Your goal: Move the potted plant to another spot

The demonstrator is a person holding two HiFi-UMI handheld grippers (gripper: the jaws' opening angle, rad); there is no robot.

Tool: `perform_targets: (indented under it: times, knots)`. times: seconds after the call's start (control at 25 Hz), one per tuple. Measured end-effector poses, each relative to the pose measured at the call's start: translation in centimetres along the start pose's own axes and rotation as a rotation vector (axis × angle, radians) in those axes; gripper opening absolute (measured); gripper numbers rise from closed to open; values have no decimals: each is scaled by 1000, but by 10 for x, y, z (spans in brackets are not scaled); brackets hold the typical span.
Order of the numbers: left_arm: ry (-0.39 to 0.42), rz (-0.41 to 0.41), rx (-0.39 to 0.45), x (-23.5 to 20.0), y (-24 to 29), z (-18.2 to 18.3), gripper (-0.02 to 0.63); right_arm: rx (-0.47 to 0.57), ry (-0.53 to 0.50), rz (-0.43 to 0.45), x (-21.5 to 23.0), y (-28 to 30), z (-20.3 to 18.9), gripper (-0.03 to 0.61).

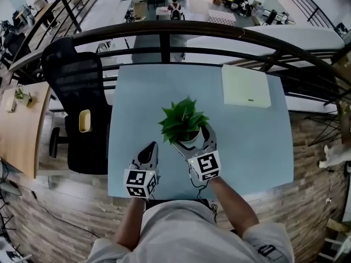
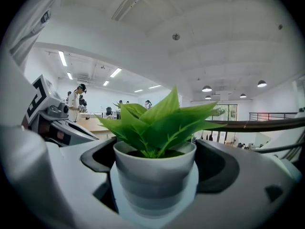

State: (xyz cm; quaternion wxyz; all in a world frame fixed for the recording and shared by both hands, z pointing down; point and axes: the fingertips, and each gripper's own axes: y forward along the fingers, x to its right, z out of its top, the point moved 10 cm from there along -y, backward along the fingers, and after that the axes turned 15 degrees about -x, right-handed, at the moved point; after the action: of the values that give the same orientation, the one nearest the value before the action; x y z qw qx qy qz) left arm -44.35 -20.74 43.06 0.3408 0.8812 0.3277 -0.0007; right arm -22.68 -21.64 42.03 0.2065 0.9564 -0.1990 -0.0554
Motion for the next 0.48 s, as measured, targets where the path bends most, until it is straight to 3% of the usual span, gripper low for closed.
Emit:
perform_targets:
  times: [0.48]
  knots:
    - [101, -165, 5, 4, -9, 2, 12, 58, 29, -116, -31, -43, 26, 514]
